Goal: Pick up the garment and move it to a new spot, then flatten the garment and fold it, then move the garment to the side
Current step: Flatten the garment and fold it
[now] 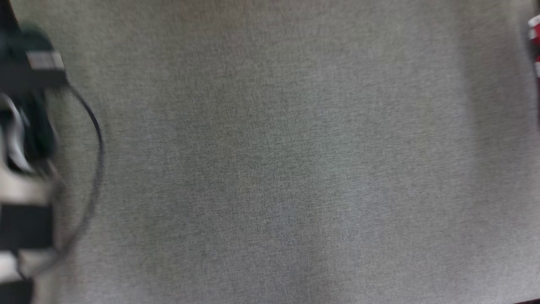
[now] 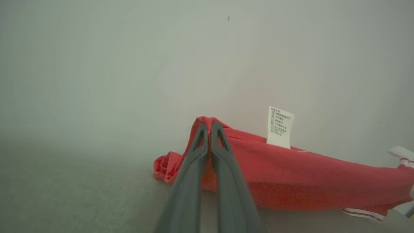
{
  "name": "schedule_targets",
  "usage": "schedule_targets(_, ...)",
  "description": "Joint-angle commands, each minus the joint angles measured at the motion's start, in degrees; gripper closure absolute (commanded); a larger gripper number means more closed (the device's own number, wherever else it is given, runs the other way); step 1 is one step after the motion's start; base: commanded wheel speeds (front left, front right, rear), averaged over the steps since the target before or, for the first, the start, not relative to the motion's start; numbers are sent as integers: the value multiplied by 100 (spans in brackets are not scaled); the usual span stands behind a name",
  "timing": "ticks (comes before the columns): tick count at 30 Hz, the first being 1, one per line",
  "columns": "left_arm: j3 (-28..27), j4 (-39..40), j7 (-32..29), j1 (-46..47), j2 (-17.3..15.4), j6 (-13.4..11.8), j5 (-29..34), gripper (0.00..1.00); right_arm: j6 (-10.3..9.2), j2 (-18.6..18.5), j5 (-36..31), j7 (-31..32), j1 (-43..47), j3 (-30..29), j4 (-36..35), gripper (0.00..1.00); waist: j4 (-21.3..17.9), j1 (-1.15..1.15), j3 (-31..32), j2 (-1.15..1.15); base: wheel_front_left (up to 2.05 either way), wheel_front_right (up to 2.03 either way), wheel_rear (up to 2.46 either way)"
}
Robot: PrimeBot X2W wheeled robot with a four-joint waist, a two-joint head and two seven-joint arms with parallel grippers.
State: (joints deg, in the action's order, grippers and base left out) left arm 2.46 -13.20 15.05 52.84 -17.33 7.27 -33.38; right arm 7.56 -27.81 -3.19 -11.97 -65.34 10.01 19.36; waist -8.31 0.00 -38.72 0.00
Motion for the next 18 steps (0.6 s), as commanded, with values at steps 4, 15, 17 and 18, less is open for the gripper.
schedule_targets(4,-406,55,16,-1338,513,16,102,100,-17,-409,673,773,1388,-20,-944,100,148,0,905,0,0,0,0)
schedule_targets(15,-838,-328,17,-3366,1279,14,92,100,-17,-788,2340,3325,4448,-1,-2955,100,107,0,2147,0,0,0,0)
schedule_targets(17,-873,-370,17,-3488,1315,15,49,100,-17,-777,2477,3568,4657,-31,-3054,100,111,0,2242,0,0,0,0)
schedule_targets(18,-909,-395,17,-3601,1350,15,11,100,-17,-804,2592,3803,4864,-28,-3167,100,114,0,2321,0,0,0,0)
